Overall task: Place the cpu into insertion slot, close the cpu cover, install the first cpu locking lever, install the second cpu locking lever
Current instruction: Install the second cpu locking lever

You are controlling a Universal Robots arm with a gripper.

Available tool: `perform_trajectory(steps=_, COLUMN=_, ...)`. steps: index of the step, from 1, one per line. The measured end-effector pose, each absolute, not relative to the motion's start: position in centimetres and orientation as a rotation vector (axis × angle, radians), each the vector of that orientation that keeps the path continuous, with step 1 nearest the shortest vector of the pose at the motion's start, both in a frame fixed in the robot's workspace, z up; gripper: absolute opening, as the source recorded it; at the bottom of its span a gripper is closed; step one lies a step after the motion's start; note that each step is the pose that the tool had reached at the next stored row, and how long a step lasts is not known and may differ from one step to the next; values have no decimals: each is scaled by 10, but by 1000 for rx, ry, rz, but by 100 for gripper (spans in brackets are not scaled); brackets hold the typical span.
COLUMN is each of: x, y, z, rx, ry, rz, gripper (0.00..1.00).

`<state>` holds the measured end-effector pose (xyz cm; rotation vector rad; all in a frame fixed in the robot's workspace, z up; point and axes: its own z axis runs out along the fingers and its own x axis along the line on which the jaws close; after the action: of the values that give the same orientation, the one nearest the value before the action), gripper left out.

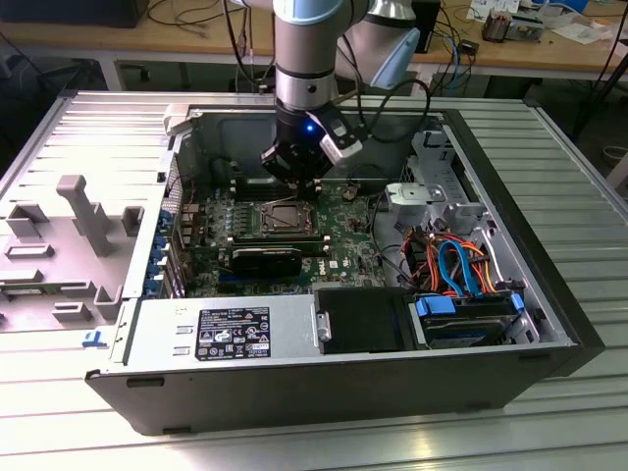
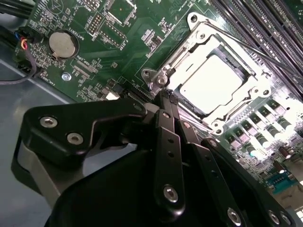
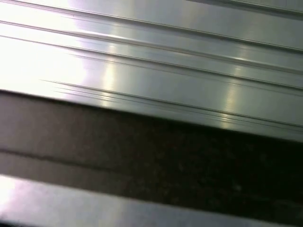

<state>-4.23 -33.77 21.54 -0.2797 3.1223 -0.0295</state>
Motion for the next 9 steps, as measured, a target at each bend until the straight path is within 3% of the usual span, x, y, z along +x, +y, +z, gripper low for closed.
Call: perform_trajectory(steps=9, x=-64, y=-338, z=215, rx=-279, ry=3118, rz=20, gripper=11)
